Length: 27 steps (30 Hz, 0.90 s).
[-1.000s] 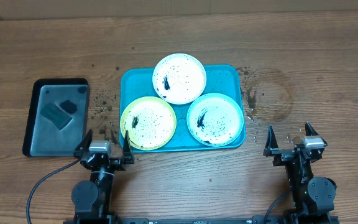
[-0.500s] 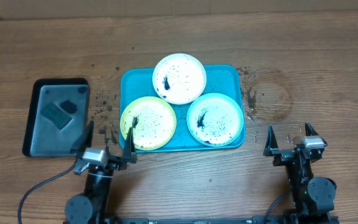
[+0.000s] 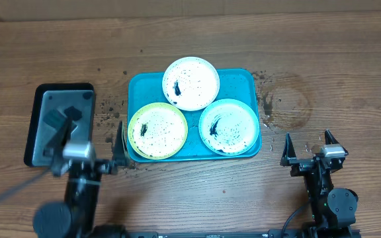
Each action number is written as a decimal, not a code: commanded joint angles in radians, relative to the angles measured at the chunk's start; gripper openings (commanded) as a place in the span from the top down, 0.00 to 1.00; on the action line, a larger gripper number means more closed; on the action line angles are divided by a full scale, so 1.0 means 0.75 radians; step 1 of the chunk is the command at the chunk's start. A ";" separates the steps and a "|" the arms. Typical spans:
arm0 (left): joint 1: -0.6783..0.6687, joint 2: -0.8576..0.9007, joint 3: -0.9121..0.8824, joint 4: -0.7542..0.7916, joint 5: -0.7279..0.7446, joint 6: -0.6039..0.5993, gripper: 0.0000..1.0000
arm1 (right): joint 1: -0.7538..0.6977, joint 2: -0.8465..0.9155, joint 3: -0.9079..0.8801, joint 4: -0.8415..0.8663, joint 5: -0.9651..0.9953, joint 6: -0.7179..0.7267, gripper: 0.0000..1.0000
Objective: Clean dirty plates on tray and stack at the side
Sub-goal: 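Move the left gripper to the sponge in the black water tray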
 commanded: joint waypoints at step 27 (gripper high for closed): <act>0.473 1.364 1.075 -1.046 0.105 -0.226 0.00 | -0.001 -0.010 -0.014 0.004 -0.007 -0.001 0.00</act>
